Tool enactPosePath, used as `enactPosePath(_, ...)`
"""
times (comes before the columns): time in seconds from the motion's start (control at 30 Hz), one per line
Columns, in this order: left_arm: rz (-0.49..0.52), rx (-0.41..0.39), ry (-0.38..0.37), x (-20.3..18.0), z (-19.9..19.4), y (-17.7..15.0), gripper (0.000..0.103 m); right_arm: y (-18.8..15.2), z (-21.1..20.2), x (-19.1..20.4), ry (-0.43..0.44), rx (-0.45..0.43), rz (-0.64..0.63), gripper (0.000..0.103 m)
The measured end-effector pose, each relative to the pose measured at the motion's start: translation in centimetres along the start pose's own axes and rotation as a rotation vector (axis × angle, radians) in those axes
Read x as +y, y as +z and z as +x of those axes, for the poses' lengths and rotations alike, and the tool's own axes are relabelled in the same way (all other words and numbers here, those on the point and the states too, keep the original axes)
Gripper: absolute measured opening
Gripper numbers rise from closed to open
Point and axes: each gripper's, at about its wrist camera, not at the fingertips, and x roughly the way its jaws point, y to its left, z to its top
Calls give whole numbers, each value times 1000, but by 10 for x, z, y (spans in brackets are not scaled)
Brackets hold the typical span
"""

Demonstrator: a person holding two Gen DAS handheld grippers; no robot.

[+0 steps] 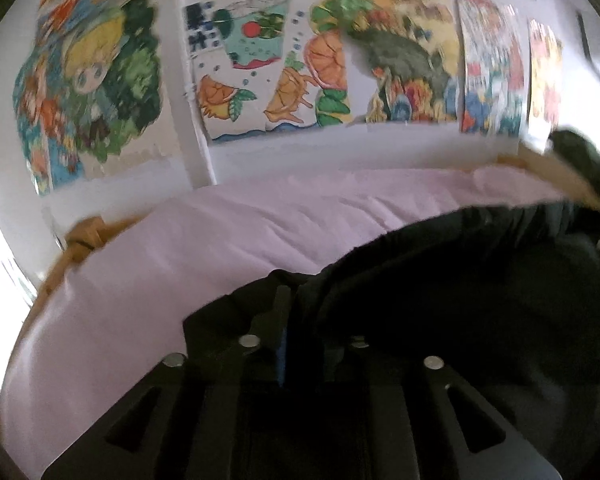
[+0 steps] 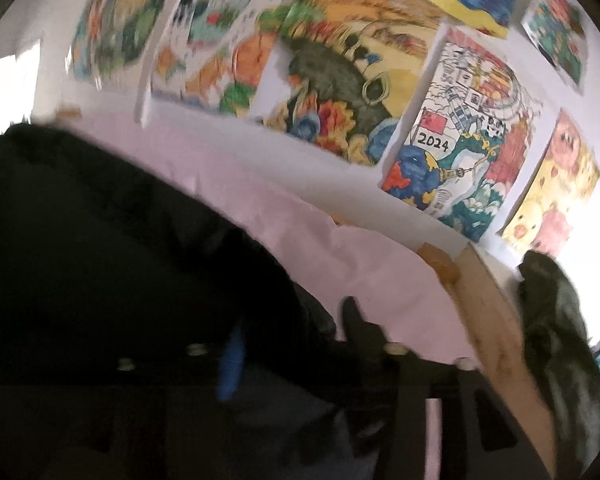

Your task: Fold large clothes

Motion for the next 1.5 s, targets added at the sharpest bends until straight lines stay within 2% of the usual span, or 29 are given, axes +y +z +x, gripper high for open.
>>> enactPosePath(0.03, -44, -17, -24, 6, -6, -1, 31, 1, -9, -4, 24, -40, 25, 69)
enactPosePath(0.07, -86, -41, -26, 11, -13, -1, 63, 2, -18, -7, 35, -77, 39, 79)
enactPosePath(0.1, -118, -70, -16, 15, -21, -1, 88, 4, -25, -8, 44, -103, 45, 81)
enactPosePath(0.13, -154, -117, -10, 20, -31, -1, 91, 7, -31, -8, 53, -117, 42, 82)
enactPosePath(0.2, -189, -171, -14, 24, -45, -1, 91, 12, -46, -2, 77, -146, 23, 82)
enactPosePath(0.3, -144, -211, 7, 16, -60, -7, 92, 14, -70, 13, 163, -162, -11, 85)
enactPosePath(0.4, -48, -217, -72, -5, -75, -25, 92, 1, -90, 34, 299, -155, -35, 89)
enactPosePath(0.47, 10, -197, -153, -22, -81, -39, 92, -10, -94, 49, 363, -127, -62, 89)
enactPosePath(0.57, 67, -146, -257, -47, -80, -59, 92, -27, -89, 72, 408, -102, -141, 89)
enactPosePath(0.63, 71, -107, -302, -62, -71, -68, 92, -31, -81, 78, 415, -96, -146, 89)
enactPosePath(0.7, 88, -105, -283, -72, -64, -68, 97, -29, -69, 77, 422, -86, -112, 89)
enactPosePath(0.87, 87, -102, -216, -82, -36, -46, 98, -13, -44, 72, 370, -75, -64, 89)
enactPosePath(1.07, 25, -49, -138, -66, -2, -32, 98, 2, -5, 54, 277, -41, 26, 89)
enactPosePath(1.13, -5, -23, -133, -59, 11, -26, 102, 3, 8, 47, 250, -24, 60, 89)
enactPosePath(1.23, -47, 9, -119, -47, 26, -19, 102, 4, 37, 28, 216, 20, 142, 89)
enactPosePath(1.37, -102, 118, -170, -30, 59, -12, 102, -1, 74, 12, 264, 111, 219, 89)
enactPosePath(1.5, -127, 148, -204, -21, 75, -14, 102, -9, 96, 9, 310, 162, 235, 89)
